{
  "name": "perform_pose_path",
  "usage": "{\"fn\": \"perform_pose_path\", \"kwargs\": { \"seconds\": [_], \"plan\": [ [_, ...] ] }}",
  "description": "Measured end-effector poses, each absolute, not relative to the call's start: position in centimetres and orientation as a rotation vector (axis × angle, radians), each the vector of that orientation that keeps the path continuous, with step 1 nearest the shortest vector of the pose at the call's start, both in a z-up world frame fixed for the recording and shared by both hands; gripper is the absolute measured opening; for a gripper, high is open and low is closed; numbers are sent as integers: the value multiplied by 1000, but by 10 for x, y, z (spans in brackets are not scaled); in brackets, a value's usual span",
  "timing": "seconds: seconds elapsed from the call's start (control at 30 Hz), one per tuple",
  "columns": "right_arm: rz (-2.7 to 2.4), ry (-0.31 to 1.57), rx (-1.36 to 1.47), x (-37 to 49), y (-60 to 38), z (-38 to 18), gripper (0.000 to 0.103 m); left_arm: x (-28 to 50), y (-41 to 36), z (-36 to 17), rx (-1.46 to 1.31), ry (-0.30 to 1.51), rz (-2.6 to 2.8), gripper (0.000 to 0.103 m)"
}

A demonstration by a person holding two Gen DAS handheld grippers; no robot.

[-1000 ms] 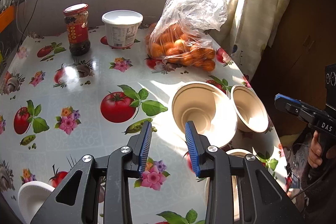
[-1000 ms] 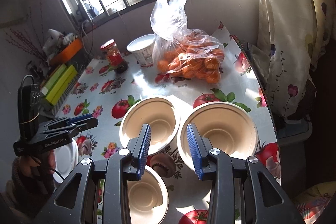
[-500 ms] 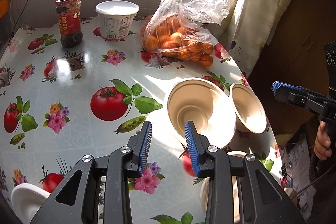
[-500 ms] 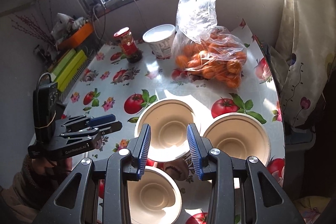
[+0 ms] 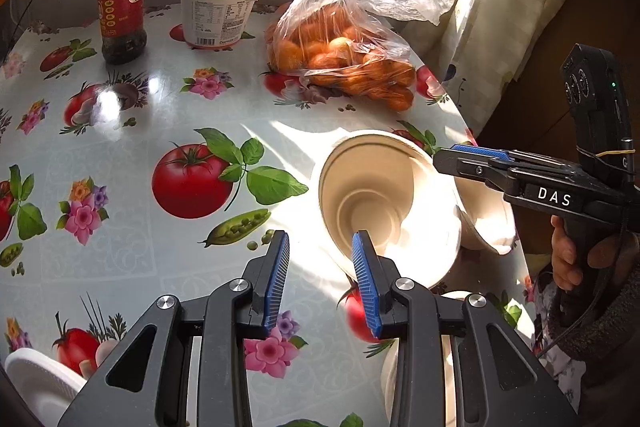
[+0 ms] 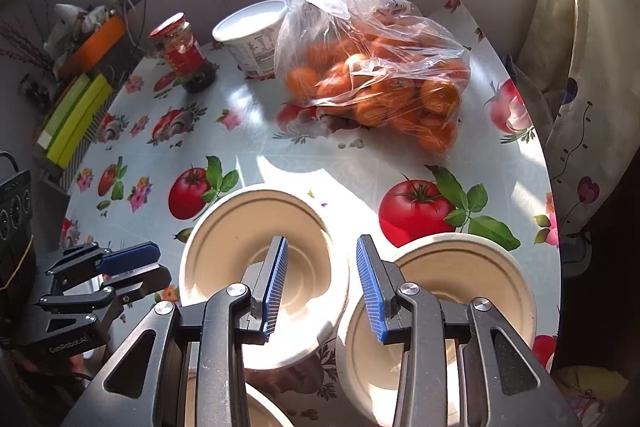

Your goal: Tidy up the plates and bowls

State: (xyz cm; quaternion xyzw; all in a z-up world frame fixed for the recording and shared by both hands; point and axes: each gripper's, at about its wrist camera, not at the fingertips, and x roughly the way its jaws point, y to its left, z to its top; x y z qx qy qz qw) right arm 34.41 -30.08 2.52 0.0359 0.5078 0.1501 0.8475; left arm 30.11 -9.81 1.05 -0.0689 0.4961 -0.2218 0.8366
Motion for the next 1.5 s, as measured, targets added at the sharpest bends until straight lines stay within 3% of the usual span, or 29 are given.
{"fn": "perform_pose_path", "kwargs": {
  "seconds": [0.27, 0.6, 0.73, 1.5],
  "plan": [
    [300, 1104, 67, 356, -302, 13, 34, 302, -106, 0, -148, 1088, -493, 34],
    [309, 1118, 68, 355, -300, 7, 20, 303, -107, -6, -153, 1116, -485, 34],
    [304, 1121, 54, 354, -297, 7, 14, 305, -108, -10, -186, 1141, -499, 28],
    [303, 1117, 109, 350, -301, 12, 12, 302, -108, 4, -216, 1119, -498, 27]
  ]
}}
